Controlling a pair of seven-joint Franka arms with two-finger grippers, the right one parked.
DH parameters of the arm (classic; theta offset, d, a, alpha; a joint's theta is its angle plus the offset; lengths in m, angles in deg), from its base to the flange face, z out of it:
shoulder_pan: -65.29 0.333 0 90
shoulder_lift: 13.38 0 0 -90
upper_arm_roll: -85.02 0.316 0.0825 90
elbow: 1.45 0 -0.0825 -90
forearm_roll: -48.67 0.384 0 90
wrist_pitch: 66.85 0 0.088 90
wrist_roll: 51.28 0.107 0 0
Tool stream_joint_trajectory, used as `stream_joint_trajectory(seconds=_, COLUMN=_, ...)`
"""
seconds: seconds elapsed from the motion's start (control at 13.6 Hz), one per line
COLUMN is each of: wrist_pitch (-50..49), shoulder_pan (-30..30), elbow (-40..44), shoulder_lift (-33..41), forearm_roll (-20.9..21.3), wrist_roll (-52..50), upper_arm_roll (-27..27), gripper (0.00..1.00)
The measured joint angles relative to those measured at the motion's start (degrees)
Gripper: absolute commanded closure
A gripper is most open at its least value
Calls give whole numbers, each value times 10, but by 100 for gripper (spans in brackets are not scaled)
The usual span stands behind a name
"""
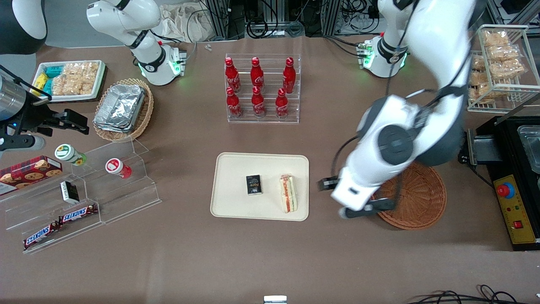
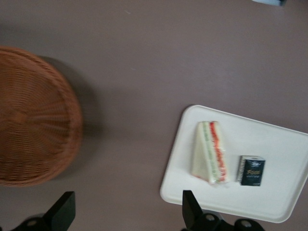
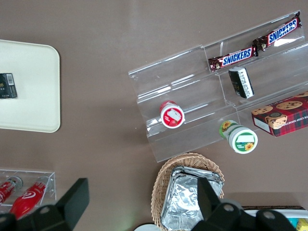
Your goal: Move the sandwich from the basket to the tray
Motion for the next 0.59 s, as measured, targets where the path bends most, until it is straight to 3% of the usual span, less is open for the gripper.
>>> stream_joint_trajectory(seconds=0.37, wrist_pitch=-14, shoulder_pan=102, elbow=-123, shoulder_lift=113, forearm_roll=-12, wrist_roll=154, upper_arm_roll=2, gripper=1)
stream_joint_trajectory(seconds=0.59, wrist_pitch=-14, shoulder_pan=108, elbow=-186, shoulder_lift=160, forearm_roll=-15, wrist_roll=255, upper_arm_roll=58, gripper=1)
